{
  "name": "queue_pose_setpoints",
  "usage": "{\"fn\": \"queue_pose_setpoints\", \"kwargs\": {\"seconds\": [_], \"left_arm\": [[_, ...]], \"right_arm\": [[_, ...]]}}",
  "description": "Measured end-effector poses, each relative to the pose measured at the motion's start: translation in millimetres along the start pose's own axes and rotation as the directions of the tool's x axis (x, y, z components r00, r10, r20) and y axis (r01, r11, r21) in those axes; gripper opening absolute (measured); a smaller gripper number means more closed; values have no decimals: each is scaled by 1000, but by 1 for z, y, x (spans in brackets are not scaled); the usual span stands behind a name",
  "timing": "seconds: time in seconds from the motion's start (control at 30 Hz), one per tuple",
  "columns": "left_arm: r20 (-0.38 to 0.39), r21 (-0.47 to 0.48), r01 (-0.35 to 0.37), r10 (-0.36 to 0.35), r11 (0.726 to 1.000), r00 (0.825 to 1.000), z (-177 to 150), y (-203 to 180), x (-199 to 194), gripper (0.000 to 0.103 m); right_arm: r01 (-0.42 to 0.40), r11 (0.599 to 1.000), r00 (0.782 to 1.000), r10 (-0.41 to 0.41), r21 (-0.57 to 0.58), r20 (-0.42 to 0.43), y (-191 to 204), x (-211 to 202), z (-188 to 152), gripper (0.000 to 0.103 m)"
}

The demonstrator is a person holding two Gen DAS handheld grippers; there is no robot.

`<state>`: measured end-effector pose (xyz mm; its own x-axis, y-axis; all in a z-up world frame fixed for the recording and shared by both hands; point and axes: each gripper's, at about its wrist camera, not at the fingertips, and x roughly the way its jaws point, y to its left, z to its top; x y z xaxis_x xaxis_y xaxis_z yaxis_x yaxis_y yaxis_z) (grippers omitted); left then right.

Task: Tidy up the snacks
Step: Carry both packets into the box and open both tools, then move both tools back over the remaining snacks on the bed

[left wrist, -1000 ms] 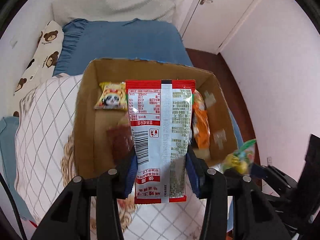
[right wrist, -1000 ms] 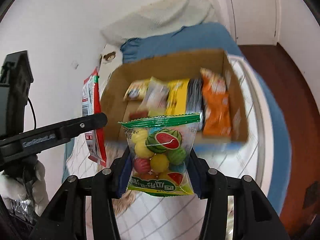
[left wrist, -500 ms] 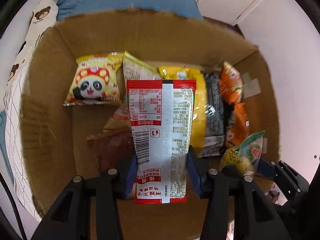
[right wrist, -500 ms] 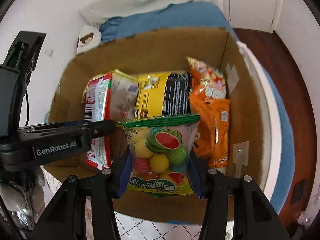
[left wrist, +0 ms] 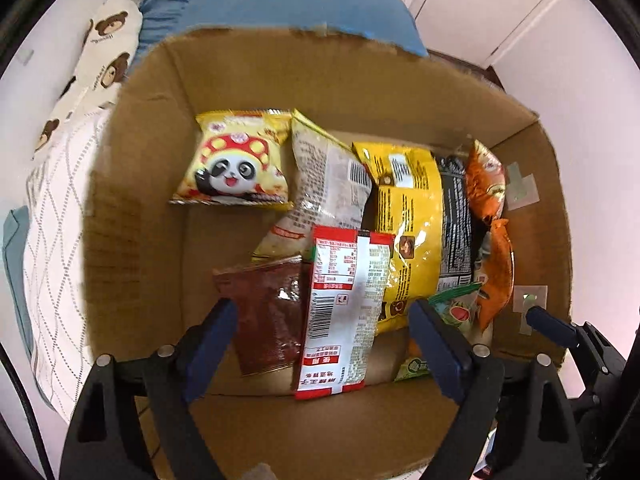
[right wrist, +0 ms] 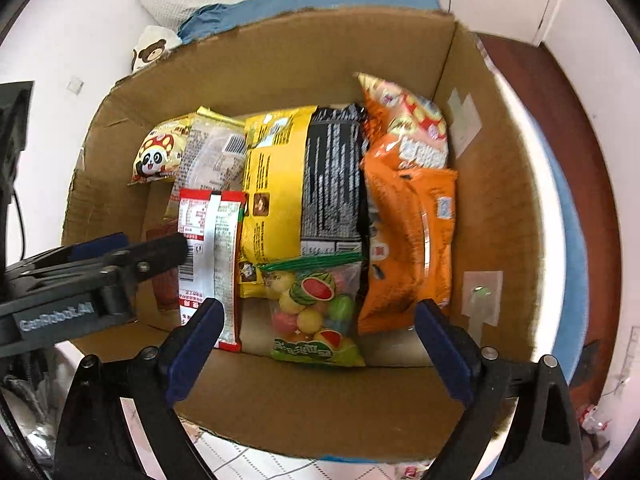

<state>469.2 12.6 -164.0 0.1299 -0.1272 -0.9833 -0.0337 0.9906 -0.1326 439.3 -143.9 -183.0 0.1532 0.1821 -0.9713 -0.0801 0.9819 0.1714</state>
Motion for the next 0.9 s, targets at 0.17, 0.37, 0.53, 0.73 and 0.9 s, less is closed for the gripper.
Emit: {"fn": "queue_pose_setpoints", "kwargs": {"seconds": [0.17,0.37,0.53,0.73,0.9], "left_arm": [[43,7,-21,21,1000,999,-11,1,-18,87],[96,14,-58,57,998,994,-26,10,-39,88],[169,5,-75,73,997,983,-43,13,-58,87],[264,12,-96,90,995,960,-65,7,-84,87],[335,21,-103,91,994,938,-85,1,-108,88]], "right_arm": [[47,999,999,-48,2,17,-3,-13,-12,98],[61,998,997,-61,3,40,-4,-24,-24,98],[82,997,993,-81,-10,90,-2,-40,-34,98],[119,992,979,-111,-35,173,8,-60,-45,98],[129,991,962,-114,-44,248,17,-84,-59,99]]}}
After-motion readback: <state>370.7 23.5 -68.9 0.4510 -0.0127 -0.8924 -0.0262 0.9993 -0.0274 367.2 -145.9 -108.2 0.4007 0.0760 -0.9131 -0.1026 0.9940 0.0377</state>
